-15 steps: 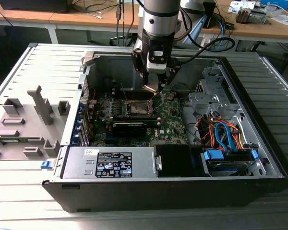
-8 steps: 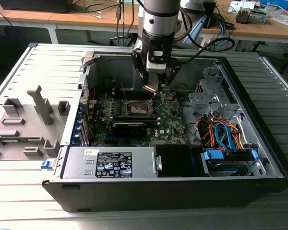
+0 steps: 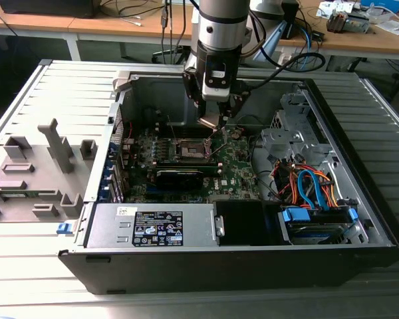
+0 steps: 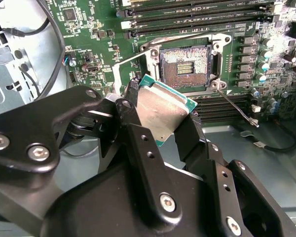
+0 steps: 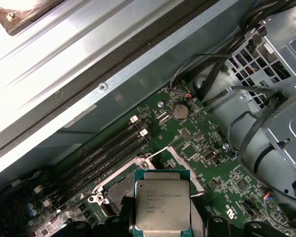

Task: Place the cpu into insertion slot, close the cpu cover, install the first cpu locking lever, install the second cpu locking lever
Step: 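Place the cpu into insertion slot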

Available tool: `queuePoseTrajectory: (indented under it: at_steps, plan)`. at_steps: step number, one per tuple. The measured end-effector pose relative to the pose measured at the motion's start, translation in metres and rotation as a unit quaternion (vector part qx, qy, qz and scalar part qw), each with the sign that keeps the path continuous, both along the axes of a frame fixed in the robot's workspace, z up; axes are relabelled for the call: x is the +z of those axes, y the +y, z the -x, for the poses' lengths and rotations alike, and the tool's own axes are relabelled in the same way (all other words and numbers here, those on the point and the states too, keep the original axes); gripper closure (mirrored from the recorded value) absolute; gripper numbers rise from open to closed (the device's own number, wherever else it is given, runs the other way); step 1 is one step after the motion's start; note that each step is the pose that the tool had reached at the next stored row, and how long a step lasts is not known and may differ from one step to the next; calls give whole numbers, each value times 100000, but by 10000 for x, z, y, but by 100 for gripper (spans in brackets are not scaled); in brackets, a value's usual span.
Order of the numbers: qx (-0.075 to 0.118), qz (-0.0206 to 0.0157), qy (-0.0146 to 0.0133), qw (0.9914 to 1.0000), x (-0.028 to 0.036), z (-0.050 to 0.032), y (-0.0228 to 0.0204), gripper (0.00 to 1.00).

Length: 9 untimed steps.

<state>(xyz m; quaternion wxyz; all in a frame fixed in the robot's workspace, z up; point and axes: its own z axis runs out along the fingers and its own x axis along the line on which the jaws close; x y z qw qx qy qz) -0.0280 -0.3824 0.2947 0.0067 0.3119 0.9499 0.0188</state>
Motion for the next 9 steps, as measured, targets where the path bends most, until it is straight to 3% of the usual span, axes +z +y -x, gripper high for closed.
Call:
queuePoseTrajectory:
  at_steps: [9]
  plan:
    - [-475,1,-2,99999,-3,0,0,46]
